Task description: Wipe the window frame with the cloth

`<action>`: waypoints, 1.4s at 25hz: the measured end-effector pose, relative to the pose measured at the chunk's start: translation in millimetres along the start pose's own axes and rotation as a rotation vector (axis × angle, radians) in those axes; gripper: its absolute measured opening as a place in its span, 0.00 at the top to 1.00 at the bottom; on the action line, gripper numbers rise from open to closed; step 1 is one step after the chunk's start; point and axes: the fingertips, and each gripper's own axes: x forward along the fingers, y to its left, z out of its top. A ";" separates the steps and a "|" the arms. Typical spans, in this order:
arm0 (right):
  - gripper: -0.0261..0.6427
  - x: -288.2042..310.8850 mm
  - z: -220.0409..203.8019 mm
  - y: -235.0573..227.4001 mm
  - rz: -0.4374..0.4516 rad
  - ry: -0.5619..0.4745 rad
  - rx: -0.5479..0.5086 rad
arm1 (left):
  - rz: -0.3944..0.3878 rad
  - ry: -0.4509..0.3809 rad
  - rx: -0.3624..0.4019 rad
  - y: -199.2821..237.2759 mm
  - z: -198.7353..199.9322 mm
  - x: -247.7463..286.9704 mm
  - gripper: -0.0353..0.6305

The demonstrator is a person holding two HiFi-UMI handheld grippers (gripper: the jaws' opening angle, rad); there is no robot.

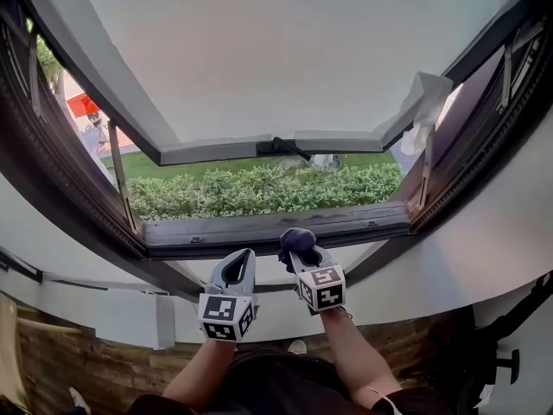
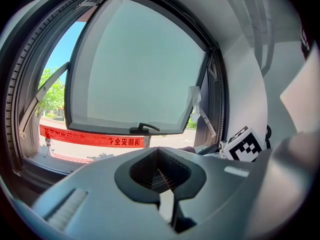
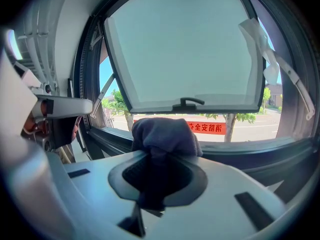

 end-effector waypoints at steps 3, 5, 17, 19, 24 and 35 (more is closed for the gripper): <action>0.87 -6.5 -1.3 -13.5 -0.005 0.001 0.017 | -0.004 0.004 0.010 -12.2 -0.2 6.3 0.94; 0.87 -8.0 -2.3 -18.5 0.008 0.011 0.032 | -0.011 0.006 0.016 -20.8 -0.4 10.8 0.94; 0.87 -16.6 -4.7 -42.7 0.025 0.030 0.017 | 0.012 0.005 0.025 -49.7 -1.6 27.2 0.94; 0.87 -20.7 -6.4 -50.5 0.026 0.027 0.019 | 0.024 0.001 0.025 -52.7 -2.0 26.9 0.94; 0.87 -31.4 -9.0 -71.1 0.035 0.019 0.044 | 0.042 0.014 0.008 -63.2 -11.0 29.8 0.94; 0.87 -44.9 -11.9 -100.7 0.017 0.003 0.004 | 0.057 0.036 0.007 -91.3 -26.6 36.7 0.94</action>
